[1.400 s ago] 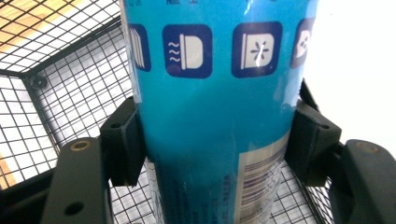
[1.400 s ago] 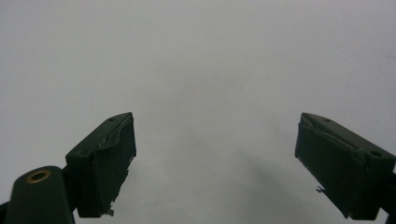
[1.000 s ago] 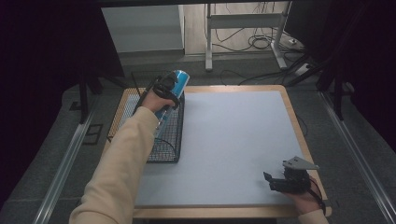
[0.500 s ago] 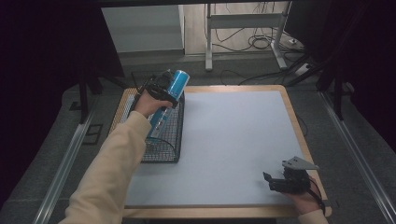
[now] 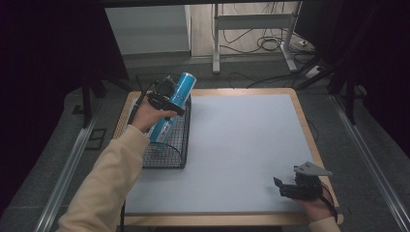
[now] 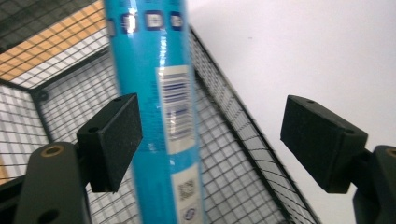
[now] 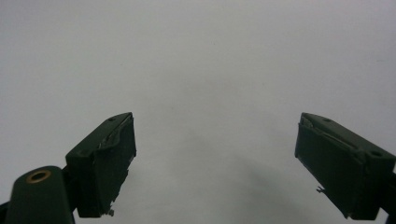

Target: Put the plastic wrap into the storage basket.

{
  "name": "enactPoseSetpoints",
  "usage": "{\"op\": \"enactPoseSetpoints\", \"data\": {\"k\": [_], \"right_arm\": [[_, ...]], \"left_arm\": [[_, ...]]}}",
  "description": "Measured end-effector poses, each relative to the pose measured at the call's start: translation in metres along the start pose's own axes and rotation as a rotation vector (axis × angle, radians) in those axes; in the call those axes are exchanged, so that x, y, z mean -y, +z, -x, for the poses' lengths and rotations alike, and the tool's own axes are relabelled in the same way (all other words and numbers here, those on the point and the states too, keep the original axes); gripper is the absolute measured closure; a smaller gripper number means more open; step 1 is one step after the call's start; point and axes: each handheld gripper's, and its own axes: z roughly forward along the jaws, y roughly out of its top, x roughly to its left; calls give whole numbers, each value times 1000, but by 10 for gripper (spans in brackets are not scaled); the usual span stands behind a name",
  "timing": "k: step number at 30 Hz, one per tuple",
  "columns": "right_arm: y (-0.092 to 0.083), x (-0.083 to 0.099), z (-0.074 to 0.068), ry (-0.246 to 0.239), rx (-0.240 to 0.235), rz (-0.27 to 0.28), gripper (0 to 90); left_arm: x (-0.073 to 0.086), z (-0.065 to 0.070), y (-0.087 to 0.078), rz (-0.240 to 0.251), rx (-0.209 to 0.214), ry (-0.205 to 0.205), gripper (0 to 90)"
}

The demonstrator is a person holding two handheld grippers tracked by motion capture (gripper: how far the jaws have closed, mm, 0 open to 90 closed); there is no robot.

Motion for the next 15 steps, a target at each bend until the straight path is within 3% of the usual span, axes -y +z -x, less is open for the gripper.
{"op": "enactPoseSetpoints", "data": {"k": [7, 14, 15], "right_arm": [[2, -1, 1, -2, -10, 0, 127], [0, -2, -1, -8, -6, 10, 127], [0, -2, -1, -8, -6, 10, 127]], "left_arm": [[11, 13, -10, 48, 67, -3, 201], [38, 48, -30, 104, 132, 56, 207], [38, 48, -30, 104, 132, 56, 208]]}}
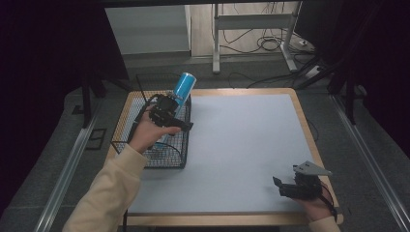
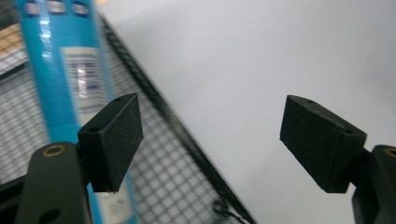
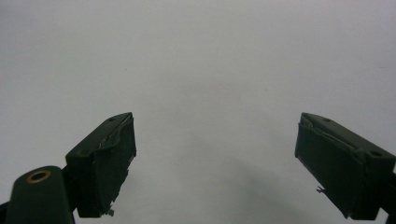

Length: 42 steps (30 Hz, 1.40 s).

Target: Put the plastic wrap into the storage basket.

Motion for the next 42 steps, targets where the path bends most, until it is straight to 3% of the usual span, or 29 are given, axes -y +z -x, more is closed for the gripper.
{"op": "enactPoseSetpoints", "data": {"k": [1, 4, 5, 6, 8, 16, 18, 22, 30, 42], "right_arm": [[0, -1, -1, -3, 1, 3, 127], [0, -2, -2, -6, 1, 2, 127], [0, -2, -4, -11, -1, 6, 127], [0, -2, -4, -11, -1, 6, 127], [-1, -3, -5, -17, -2, 10, 127], [-2, -4, -6, -21, -3, 21, 127], [-2, -4, -6, -22, -2, 21, 127], [-2, -4, -6, -21, 0, 20, 127], [-2, -4, -6, -21, 1, 17, 127], [-2, -4, -5, -22, 4, 20, 127]], "left_arm": [[6, 11, -1, 10, 10, 19, 207], [12, 22, -1, 22, 27, 24, 207], [20, 32, 1, 27, 44, 34, 208], [20, 32, 1, 27, 44, 34, 210], [32, 46, 8, 28, 57, 55, 211], [64, 76, 32, 9, 75, 104, 212], [70, 83, 37, 11, 59, 138, 212], [76, 93, 40, 21, 83, 137, 218], [86, 96, 53, -8, 126, 131, 218], [87, 96, 55, -10, 144, 129, 218]]}}
